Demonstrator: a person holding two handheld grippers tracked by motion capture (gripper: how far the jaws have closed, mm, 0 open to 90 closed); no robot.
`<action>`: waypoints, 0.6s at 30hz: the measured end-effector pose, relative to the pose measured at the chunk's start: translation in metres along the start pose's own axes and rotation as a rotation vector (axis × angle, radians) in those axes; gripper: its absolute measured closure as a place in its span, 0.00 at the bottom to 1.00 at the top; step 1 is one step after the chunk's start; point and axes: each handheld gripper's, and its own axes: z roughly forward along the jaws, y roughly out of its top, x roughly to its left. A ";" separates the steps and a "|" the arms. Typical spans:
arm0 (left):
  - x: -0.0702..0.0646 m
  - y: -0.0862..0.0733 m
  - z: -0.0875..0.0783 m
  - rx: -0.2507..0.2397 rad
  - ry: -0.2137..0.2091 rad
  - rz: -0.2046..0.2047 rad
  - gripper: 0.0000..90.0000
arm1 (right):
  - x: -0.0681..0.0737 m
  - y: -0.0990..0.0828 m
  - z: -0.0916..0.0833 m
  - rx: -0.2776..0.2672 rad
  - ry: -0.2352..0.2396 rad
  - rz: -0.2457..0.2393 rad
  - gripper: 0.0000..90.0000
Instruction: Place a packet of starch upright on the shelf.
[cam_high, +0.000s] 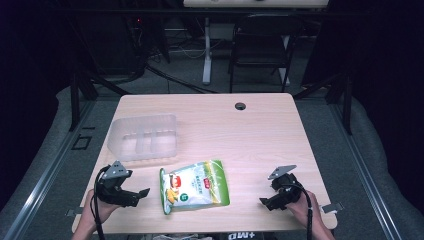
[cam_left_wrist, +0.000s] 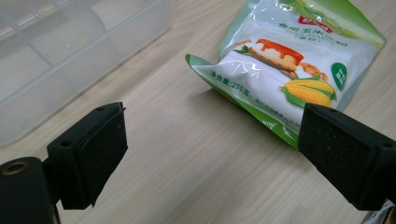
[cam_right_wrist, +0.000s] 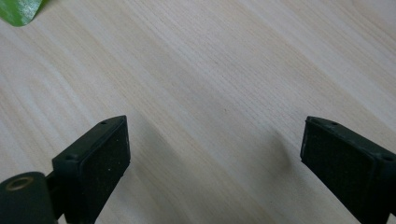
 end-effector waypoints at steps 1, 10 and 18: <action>0.000 0.000 0.000 0.004 -0.004 -0.001 0.09 | 0.000 0.000 0.000 0.000 0.000 0.000 0.08; -0.003 0.006 0.004 0.035 -0.045 0.019 0.08 | 0.001 0.000 0.000 -0.003 0.002 0.004 0.09; -0.003 0.019 0.006 0.037 -0.065 0.041 0.05 | 0.001 0.000 0.000 0.002 0.002 0.001 0.09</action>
